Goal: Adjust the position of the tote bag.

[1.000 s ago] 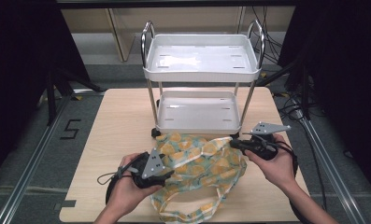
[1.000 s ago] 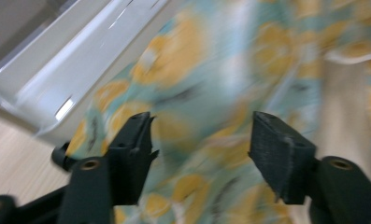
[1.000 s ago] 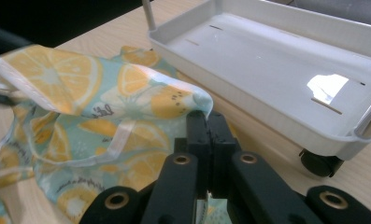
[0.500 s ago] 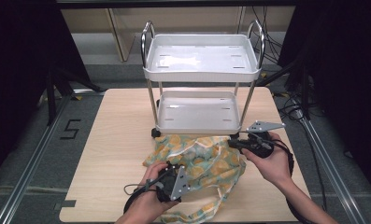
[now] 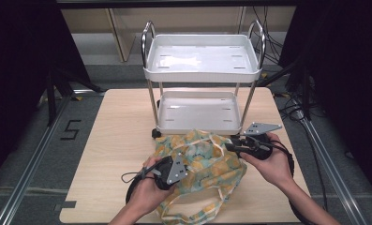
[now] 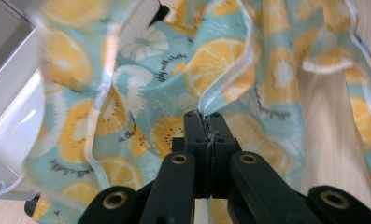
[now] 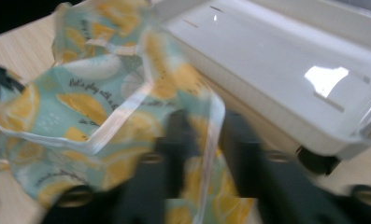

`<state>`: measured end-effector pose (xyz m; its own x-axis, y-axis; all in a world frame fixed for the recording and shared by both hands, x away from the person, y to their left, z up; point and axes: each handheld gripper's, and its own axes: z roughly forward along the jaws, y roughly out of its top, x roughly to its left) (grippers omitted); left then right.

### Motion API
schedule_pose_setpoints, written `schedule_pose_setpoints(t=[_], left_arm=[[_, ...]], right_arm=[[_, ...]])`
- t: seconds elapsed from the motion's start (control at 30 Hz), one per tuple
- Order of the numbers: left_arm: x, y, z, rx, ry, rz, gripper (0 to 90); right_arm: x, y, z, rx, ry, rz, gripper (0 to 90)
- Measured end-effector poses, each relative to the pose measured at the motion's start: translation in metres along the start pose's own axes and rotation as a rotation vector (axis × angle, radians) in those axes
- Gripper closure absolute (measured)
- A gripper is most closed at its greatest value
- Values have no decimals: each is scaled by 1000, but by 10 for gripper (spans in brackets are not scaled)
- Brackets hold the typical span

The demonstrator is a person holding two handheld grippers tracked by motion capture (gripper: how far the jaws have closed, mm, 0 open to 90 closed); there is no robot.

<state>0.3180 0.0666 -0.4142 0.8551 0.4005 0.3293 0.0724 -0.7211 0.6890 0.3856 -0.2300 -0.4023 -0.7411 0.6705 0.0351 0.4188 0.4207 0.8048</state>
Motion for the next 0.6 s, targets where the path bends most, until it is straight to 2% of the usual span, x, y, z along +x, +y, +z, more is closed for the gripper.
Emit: schedule_pose_setpoints(t=[0.03, 0.07, 0.1, 0.13, 0.17, 0.2, 0.23, 0.27, 0.3, 0.33, 0.37, 0.47, 0.5, 0.53, 0.57, 0.6], left_arm=[[4, 2, -2, -10, -7, -28, 894], [4, 2, -2, -10, -7, -28, 895], [7, 5, -4, -30, -9, -59, 895], [9, 6, -5, -26, -7, -69, 895], [11, 8, -5, -34, 0, -75, 895], [13, 10, -7, -25, 2, -80, 894], [13, 10, -7, -25, 2, -80, 895], [18, 13, -7, -27, 8, -97, 895], [18, 14, -6, -33, 13, -109, 895], [18, 14, -6, -33, 13, -109, 895], [21, 18, -5, -22, 12, -113, 895], [24, 20, -2, -11, 15, -114, 895], [27, 21, 1, -6, 18, -124, 895], [28, 22, 3, -12, 20, -129, 895], [29, 22, 5, -10, 26, -135, 895], [29, 22, 5, -10, 26, -135, 895]], right_arm=[[1, 0, -1, 0, -3, -26, 548], [1, 0, -1, 0, -3, -26, 548], [4, 1, -5, 2, -5, -64, 487], [4, 1, -7, 4, 6, -98, 473], [6, 1, -10, 3, 11, -101, 461], [7, 2, -13, 3, 19, -128, 452], [10, 2, -17, 0, 17, -124, 447], [11, 3, -22, -10, 22, -161, 442], [14, 4, -26, -25, 19, -167, 442], [16, 4, -29, -27, 20, -171, 442], [19, 6, -35, -48, 31, -225, 443], [30, 7, -43, -62, 57, -237, 442], [34, 8, -43, -68, 81, -271, 439], [40, 7, -44, -62, 95, -267, 435], [43, 8, -43, -62, 111, -299, 430], [43, 8, -43, -62, 111, -299, 430]])
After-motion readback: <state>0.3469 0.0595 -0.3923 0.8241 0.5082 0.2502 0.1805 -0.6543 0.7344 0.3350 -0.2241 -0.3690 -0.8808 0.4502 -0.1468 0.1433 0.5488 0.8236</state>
